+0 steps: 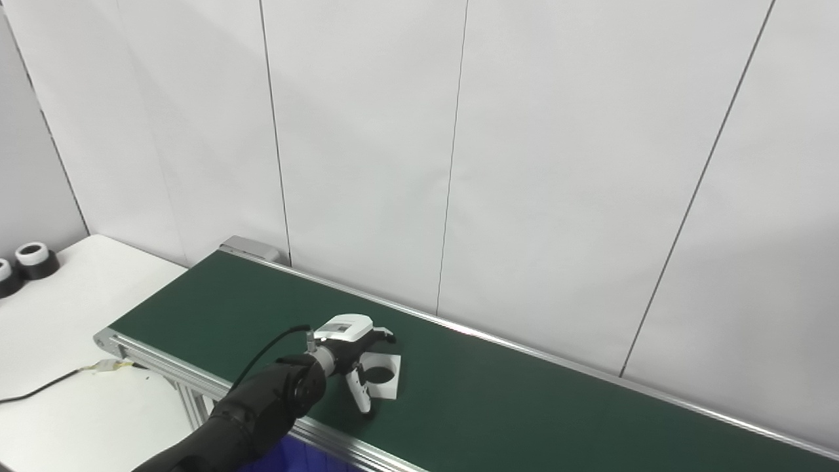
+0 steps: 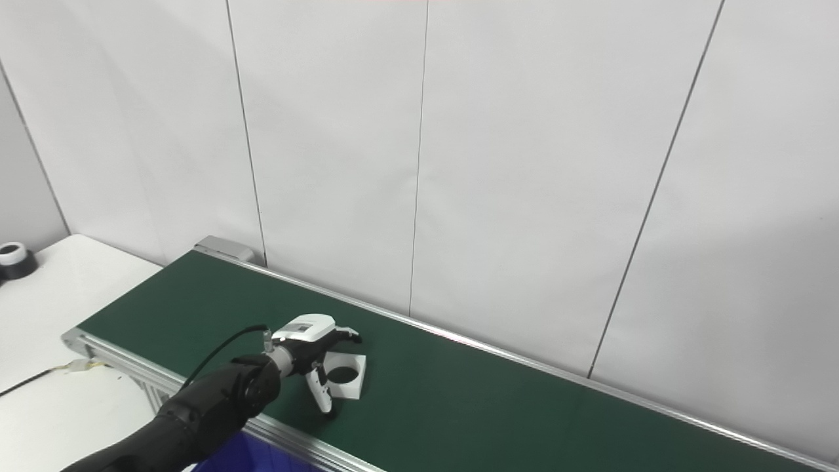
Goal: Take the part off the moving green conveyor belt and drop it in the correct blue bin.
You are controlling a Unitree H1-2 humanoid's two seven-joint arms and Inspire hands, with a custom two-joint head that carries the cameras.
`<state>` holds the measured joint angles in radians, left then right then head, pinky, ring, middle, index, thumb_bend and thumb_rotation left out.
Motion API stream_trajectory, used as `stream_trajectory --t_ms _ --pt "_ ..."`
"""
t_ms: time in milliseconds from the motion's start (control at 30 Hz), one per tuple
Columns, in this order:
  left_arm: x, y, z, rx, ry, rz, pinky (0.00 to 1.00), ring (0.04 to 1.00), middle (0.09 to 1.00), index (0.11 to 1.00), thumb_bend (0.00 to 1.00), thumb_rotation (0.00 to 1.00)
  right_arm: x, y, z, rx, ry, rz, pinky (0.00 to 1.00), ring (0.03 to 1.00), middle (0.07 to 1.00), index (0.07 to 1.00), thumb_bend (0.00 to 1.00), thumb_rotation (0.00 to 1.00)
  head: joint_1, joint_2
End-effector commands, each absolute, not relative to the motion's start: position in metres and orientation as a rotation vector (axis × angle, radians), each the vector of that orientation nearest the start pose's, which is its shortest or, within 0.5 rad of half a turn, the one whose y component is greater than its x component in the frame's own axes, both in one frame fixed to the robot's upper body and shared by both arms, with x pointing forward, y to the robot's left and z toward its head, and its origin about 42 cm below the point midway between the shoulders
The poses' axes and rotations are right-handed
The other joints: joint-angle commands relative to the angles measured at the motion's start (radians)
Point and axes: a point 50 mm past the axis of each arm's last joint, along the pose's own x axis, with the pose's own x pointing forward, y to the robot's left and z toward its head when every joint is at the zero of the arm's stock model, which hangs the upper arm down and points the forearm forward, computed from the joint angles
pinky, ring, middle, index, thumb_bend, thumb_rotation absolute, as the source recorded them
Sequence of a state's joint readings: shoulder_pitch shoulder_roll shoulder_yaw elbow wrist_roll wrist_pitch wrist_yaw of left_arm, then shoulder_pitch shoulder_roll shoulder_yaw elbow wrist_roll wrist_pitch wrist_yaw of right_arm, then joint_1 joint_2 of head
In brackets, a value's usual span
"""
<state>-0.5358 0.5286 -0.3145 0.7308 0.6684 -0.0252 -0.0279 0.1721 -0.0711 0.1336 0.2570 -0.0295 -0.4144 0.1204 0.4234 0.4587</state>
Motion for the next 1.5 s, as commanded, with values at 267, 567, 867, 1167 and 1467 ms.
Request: stream_trajectory --t_ms 267,567,867,1167,1467 --pt "0.443 0.359 0.121 1.344 0.101 -0.103 0.82 0.731 0.716 0.678 0.80 0.01 0.207 -0.201 0.026 -0.054 -0.077 0.230 0.89 0.909 0.911 0.965 0.90 0.57 -0.004 0.001" --pt "0.443 0.359 0.116 1.288 0.054 -0.131 0.62 0.517 0.498 0.476 0.52 0.00 0.208 -0.201 0.025 -0.054 -0.077 0.232 0.89 0.912 0.912 0.970 0.89 0.57 -0.009 0.003" --pt "0.442 0.358 0.111 1.280 0.055 -0.143 0.57 0.494 0.492 0.478 0.52 0.00 0.208 -0.202 0.026 -0.049 -0.078 0.226 0.90 0.921 0.918 0.972 0.91 0.58 -0.011 0.004" --pt "0.440 0.355 0.113 1.263 0.033 -0.154 0.58 0.505 0.489 0.483 0.52 0.00 0.207 -0.202 0.026 -0.054 -0.080 0.223 0.89 0.913 0.915 0.969 0.89 0.58 -0.019 0.007" --pt "0.424 0.334 0.152 1.180 -0.083 -0.210 0.48 0.466 0.502 0.475 0.50 0.00 0.207 -0.204 0.026 -0.051 -0.078 0.226 0.89 0.908 0.907 0.965 0.89 0.57 -0.043 0.020"
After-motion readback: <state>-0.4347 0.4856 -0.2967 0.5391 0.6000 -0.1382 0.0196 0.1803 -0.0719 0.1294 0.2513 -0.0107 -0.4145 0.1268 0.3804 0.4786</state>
